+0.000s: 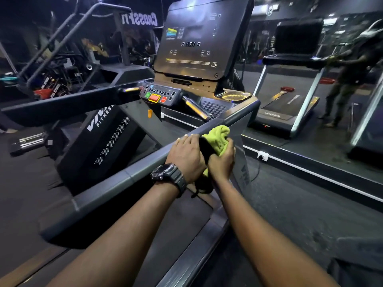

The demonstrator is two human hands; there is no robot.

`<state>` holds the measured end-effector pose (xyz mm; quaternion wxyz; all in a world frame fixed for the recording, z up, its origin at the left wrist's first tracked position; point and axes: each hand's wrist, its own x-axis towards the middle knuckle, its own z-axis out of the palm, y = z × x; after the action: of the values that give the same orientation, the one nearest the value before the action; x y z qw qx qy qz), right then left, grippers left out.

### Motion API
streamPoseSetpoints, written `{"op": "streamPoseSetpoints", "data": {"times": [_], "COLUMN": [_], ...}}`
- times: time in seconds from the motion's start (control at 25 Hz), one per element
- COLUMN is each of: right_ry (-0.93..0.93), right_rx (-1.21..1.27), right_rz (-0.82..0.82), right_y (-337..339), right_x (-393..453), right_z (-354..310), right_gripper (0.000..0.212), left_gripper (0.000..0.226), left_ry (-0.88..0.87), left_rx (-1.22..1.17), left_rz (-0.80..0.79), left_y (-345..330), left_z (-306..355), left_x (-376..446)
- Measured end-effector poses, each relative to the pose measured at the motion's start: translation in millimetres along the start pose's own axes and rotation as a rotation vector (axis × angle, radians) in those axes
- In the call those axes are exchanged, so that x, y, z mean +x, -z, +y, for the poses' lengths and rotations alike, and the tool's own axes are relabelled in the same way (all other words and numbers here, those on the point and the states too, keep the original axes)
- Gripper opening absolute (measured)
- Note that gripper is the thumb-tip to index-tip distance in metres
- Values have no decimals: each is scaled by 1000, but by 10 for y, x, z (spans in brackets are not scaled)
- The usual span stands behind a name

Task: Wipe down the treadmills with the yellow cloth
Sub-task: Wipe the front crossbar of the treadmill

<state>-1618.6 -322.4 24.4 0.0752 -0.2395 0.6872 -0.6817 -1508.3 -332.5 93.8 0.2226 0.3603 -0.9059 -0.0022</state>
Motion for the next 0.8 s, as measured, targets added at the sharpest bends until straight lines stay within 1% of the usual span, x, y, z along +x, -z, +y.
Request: {"op": "streamPoseSetpoints", "data": {"times": [0.04, 0.08, 0.16, 0.2, 0.28, 0.32, 0.4, 0.44, 0.52, 0.6, 0.64, 0.72, 0.8], "right_ry": [-54, -65, -13, -10, -34, -11, -50, -80, -91, -13, 17, 3, -19], "right_rx": [-32, -57, -115, -104, -21, 11, -11, -59, -93, -94, -100, -103, -159], "right_rz": [6, 2, -41, -61, -50, -47, -62, -62, -40, 13, 26, 37, 55], "right_y": [20, 14, -25, -52, -68, -96, -133, -175, -259, -316, -338, -421, -482], "right_x": [58, 43, -277, -494, -949, -1154, -1580, -1822, -2241, -2637, -2782, -3000, -3257], "right_z": [-89, -125, -164, -196, -281, -249, -239, -232, -233, -429, -563, -781, -911], "right_gripper": [67, 68, 60, 58, 67, 61, 33, 30, 39, 39, 39, 44, 57], "left_gripper": [36, 32, 27, 27, 31, 34, 38, 40, 42, 41, 40, 39, 42], "left_ry": [-9, -20, -12, 20, 108, 145, 146, 105, 6, -96, -136, -200, -242], "left_rx": [-13, -20, -67, -120, -237, -278, -281, -251, -191, -162, -174, -238, -280], "left_rz": [-2, -8, -16, -21, -30, -47, -105, -154, -221, -248, -257, -289, -339], "left_y": [39, 82, 159, 190, 305, 382, 583, 713, 952, 1104, 1143, 1216, 1331], "left_z": [-14, -31, -74, -101, -160, -184, -221, -277, -437, -731, -887, -1186, -1423], "left_x": [-26, -63, -135, -165, -249, -306, -453, -583, -842, -1090, -1213, -1409, -1581]}}
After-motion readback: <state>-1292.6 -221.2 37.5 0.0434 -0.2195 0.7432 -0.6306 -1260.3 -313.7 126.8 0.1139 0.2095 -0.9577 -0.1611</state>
